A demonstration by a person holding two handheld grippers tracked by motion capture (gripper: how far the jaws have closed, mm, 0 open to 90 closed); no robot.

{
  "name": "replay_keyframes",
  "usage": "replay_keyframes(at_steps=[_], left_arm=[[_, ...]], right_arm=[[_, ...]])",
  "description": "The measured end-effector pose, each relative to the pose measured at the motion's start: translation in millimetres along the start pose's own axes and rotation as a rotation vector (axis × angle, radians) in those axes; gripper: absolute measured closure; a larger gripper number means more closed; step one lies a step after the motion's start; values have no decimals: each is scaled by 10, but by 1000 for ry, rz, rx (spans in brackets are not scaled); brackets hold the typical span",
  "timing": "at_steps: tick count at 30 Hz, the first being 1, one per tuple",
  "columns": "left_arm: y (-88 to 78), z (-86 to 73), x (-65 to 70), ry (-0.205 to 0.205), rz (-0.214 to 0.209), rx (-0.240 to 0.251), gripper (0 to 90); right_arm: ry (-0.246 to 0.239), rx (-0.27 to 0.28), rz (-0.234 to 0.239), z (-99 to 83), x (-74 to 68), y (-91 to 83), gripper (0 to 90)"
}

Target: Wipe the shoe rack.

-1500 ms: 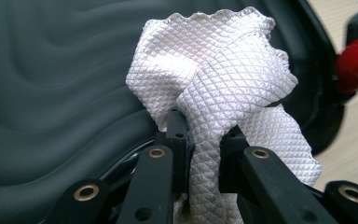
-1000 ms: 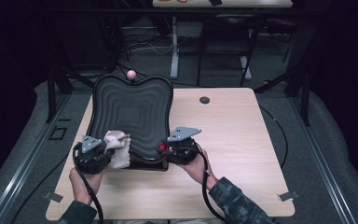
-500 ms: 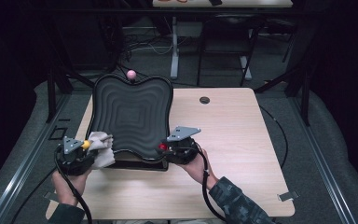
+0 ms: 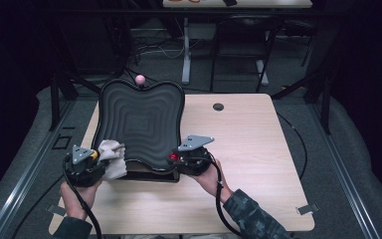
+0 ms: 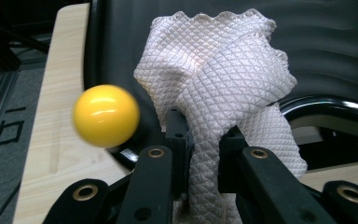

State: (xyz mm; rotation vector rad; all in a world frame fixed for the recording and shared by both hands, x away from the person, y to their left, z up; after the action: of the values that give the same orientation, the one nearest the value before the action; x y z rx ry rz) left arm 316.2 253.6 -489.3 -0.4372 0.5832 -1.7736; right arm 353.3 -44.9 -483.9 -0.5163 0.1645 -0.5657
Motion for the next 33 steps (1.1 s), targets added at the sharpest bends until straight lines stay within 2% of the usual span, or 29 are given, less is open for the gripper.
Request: replay_keyframes(at_steps=[6, 10, 16, 22, 33], left_arm=[[57, 40, 154, 15, -40, 7, 796], [122, 77, 310, 43, -77, 2, 796], [196, 111, 517, 65, -141, -6, 797], [237, 141, 744, 100, -182, -1, 796], [274, 189, 928, 102, -229, 18, 796]], right_arm=[[4, 3, 1, -4, -2, 3, 605], [3, 5, -1, -8, 0, 3, 605], [3, 6, -2, -9, -1, 4, 605], [3, 6, -3, -11, -1, 7, 605], [4, 7, -7, -13, -5, 10, 604]])
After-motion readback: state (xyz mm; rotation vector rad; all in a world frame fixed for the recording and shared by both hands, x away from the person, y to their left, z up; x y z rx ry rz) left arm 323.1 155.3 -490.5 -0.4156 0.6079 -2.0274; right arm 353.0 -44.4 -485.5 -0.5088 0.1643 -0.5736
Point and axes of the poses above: each handheld gripper's, and its own axes: y roughly forward along the jaws, z roughly out of its top, x roughly to its right, the point moved 2 cm from there along y, roughly forward along the jaws
